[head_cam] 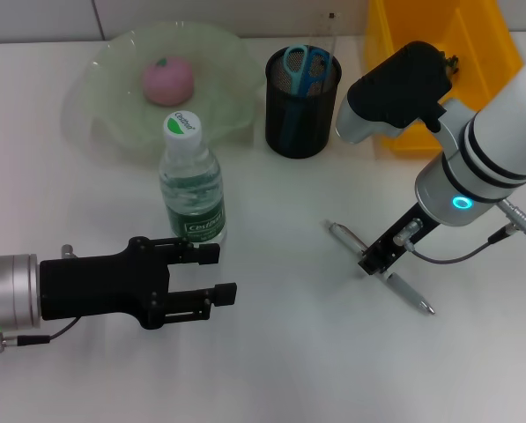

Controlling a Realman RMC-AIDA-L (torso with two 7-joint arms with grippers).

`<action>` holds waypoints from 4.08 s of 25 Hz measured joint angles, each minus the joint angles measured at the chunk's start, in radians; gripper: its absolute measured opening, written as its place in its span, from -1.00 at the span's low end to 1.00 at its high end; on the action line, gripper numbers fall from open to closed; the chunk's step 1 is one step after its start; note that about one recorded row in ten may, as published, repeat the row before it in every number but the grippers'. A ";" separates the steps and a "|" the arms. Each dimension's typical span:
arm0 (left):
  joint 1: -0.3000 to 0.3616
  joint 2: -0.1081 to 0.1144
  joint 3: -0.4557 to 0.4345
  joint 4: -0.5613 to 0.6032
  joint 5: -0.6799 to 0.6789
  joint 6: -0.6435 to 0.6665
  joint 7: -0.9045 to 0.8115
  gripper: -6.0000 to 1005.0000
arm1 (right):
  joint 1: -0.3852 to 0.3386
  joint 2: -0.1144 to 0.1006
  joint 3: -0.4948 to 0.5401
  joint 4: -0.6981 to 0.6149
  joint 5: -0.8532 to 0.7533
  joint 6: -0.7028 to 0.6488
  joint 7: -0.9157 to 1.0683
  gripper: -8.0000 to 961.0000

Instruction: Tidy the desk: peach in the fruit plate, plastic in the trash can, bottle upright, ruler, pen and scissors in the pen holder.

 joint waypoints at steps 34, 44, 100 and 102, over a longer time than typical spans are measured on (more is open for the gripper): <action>0.007 0.003 -0.001 0.000 -0.001 0.005 0.001 0.32 | -0.142 -0.001 0.285 -0.160 0.245 0.027 -0.207 -0.75; 0.007 -0.001 -0.005 0.000 -0.007 0.004 0.001 0.33 | -0.257 -0.007 0.424 0.091 1.029 0.361 -0.913 -0.75; 0.067 0.010 -0.149 0.003 -0.004 0.260 0.080 0.36 | -0.301 -0.103 0.583 0.584 0.984 -0.470 -1.616 0.69; 0.066 0.009 -0.149 0.003 -0.002 0.261 0.076 0.38 | -0.305 -0.101 0.585 0.594 0.983 -0.472 -1.620 0.69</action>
